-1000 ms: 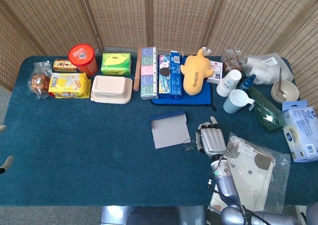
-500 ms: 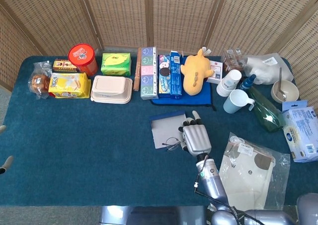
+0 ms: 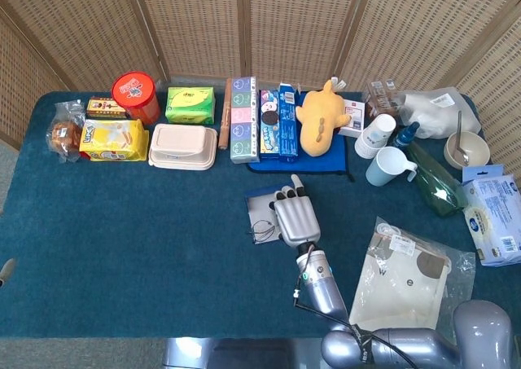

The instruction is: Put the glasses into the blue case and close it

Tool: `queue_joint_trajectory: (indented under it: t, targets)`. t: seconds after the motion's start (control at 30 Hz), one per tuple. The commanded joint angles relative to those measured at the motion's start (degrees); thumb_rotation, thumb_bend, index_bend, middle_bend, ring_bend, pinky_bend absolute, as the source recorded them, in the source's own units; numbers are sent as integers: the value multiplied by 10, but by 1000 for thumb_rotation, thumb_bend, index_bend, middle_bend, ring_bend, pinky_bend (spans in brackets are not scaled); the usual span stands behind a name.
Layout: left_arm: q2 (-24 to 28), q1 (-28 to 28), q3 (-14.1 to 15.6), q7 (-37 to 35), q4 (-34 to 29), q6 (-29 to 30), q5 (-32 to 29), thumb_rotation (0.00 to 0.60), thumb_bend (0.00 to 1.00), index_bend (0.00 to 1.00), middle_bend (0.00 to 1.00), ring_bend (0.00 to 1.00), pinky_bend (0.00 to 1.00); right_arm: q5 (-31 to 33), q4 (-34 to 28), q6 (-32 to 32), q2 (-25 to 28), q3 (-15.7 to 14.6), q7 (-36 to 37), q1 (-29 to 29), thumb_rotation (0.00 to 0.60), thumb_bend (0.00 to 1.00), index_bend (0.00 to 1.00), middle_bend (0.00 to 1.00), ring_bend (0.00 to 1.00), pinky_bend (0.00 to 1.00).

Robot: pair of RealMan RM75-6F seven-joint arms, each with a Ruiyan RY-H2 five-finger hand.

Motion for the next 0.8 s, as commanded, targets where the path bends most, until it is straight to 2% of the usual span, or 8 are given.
queue_joint_trajectory:
  t: [0.03, 0.2, 0.63, 0.73, 0.8]
  targets:
    - [1, 1, 1, -1, -1, 0, 0, 600, 278, 113, 62, 0, 0, 18, 38, -17, -15, 7, 5, 17, 600, 372, 677, 386, 235, 78]
    - [2, 2, 1, 0, -3, -1, 0, 600, 279, 113, 62, 0, 0, 35, 87, -34, -32, 9, 17, 33, 600, 366, 667, 373, 217, 78]
    - [5, 4, 1, 1, -7, 3, 3, 600, 279, 113, 62, 0, 0, 35, 140, -45, -51, 6, 42, 53, 600, 357, 585, 306, 171, 75]
    - [6, 6, 1, -1, -6, 4, 2, 600, 279, 114, 62, 0, 0, 33, 145, -45, -52, 2, 44, 55, 600, 348, 530, 281, 155, 72]
    - [7, 7, 2, -2, -6, 5, 3, 600, 279, 115, 62, 0, 0, 33, 148, -44, -51, -2, 40, 56, 600, 338, 444, 247, 126, 67]
